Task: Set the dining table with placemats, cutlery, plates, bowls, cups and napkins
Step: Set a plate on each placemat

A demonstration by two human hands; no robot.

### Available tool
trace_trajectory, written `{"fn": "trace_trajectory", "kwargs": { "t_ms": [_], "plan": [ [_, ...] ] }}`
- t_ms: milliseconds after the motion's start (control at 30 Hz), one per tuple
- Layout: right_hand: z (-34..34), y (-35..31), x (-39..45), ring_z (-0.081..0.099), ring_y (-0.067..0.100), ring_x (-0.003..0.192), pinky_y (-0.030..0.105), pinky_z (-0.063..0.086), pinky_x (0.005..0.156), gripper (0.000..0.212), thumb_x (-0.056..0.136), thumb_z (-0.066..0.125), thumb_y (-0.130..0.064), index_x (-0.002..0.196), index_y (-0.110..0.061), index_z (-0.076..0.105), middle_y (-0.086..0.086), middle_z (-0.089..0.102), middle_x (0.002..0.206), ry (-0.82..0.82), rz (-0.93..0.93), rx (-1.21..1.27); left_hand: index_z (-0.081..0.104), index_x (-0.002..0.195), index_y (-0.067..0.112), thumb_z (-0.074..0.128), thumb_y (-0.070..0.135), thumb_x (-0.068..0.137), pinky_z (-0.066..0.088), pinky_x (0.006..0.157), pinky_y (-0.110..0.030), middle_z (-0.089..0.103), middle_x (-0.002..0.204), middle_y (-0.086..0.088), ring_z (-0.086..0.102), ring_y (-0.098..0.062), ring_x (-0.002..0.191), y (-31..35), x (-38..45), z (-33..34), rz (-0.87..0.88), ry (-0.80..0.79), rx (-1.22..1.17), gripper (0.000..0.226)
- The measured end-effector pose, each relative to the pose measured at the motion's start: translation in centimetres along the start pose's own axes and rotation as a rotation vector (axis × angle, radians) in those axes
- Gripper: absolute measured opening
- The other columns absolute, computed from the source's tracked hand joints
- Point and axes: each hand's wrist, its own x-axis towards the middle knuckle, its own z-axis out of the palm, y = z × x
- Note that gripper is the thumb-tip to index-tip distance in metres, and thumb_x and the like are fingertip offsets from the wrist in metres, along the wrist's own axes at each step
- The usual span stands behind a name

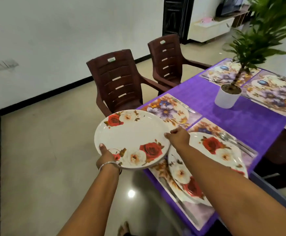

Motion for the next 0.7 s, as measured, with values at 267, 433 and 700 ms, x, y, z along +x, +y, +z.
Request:
{"fn": "trace_trajectory", "kwargs": {
  "t_ms": [267, 433, 700],
  "plan": [
    [7.5, -3.2, 0.3, 0.061, 0.035, 0.103, 0.030, 0.045, 0.080, 0.029, 0.083, 0.071, -0.018, 0.103, 0.002, 0.068, 0.021, 0.067, 0.110, 0.039, 0.173, 0.005, 0.058, 0.079, 0.011, 0.057, 0.066, 0.082, 0.047, 0.060, -0.032, 0.060, 0.074, -0.004, 0.057, -0.021, 0.063, 8.3, 5.5, 0.5, 0.173, -0.029, 0.138, 0.055],
    [8.7, -4.2, 0.2, 0.057, 0.039, 0.109, 0.029, 0.039, 0.073, 0.030, 0.092, 0.052, -0.007, 0.117, 0.009, 0.058, 0.021, 0.062, 0.116, 0.140, 0.294, 0.120, 0.049, 0.068, 0.015, 0.061, 0.065, 0.079, 0.048, 0.069, -0.036, 0.056, 0.071, -0.003, 0.057, -0.024, 0.067, 10.8, 7.4, 1.8, 0.170, -0.082, 0.218, 0.052],
    [5.7, -4.6, 2.1, 0.054, 0.042, 0.117, 0.041, 0.045, 0.093, 0.040, 0.091, 0.050, 0.000, 0.130, 0.007, 0.044, 0.025, 0.054, 0.129, 0.468, 0.425, 0.301, 0.053, 0.090, 0.010, 0.060, 0.051, 0.087, 0.052, 0.091, -0.046, 0.062, 0.101, -0.013, 0.059, -0.034, 0.090, 11.7, 11.6, 4.0, 0.119, -0.066, 0.297, 0.042]
  ]
}}
